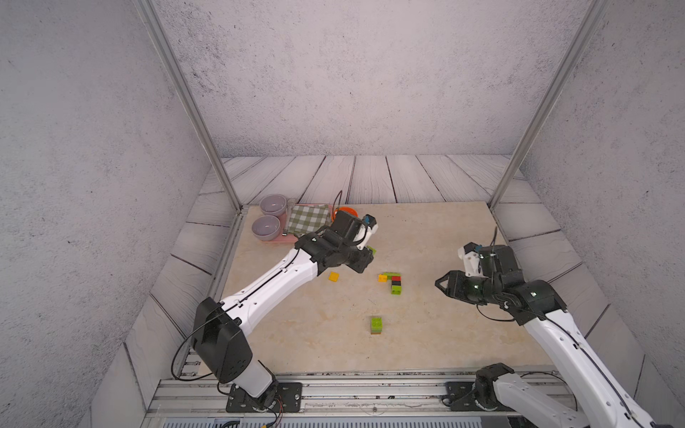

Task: Assemble the letter r with lego
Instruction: Assemble the lego brick with the lego brick.

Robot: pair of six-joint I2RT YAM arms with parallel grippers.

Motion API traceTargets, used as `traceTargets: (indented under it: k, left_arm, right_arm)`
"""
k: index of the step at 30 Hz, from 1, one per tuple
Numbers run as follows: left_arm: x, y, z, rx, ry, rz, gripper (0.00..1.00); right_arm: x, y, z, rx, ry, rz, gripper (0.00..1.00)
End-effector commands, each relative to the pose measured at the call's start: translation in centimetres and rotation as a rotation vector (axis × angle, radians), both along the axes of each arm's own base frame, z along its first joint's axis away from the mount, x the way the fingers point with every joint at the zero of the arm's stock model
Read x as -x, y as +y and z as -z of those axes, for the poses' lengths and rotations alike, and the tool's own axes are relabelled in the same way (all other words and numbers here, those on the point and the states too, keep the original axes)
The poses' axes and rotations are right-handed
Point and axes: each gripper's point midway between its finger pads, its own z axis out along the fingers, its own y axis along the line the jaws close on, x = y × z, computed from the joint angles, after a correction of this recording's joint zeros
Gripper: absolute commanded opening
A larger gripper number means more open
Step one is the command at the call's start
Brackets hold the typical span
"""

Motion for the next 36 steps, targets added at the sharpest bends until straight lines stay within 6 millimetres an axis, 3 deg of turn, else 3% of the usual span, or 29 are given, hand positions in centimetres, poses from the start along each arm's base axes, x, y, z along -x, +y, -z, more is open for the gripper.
traceTargets:
  k: [1, 6, 9, 14, 20, 24, 36]
  left_arm:
    - [-0.2, 2.3, 4.1, -0.018, 0.137, -0.114, 0.0]
    - [-2.8, 5.9, 7.2, -0.06, 0.177, -0.288, 0.0]
    - [-4.3, 6.2, 8.8, -0.042, 0.213, -0.348, 0.0]
    - [-6.3, 6.1, 11.7, -0.078, 0.226, -0.354, 0.0]
    - [-8.3, 6.8, 14.3, -0.142, 0.196, -0.333, 0.0]
    - [-9.0, 7.5, 16.0, -0.199, 0.205, -0.323, 0.0]
    - [-9.8, 7.9, 18.3, -0.258, 0.206, -0.304, 0.0]
  right_arm:
    - [-2.6, 2.7, -1.0, 0.01, -0.057, -0.011, 0.48]
    - [-6.9, 6.8, -1.2, -0.028, -0.059, -0.056, 0.53]
    - [-8.8, 9.9, -1.0, -0.002, -0.065, -0.149, 0.53]
    - [-10.7, 13.3, 0.1, -0.012, -0.044, -0.22, 0.51]
    - [-10.8, 14.9, 2.6, -0.042, 0.009, -0.278, 0.5]
    - [-10.5, 14.9, 4.4, -0.03, 0.044, -0.297, 0.48]
    - [-9.9, 15.2, 6.1, -0.043, 0.088, -0.315, 0.48]
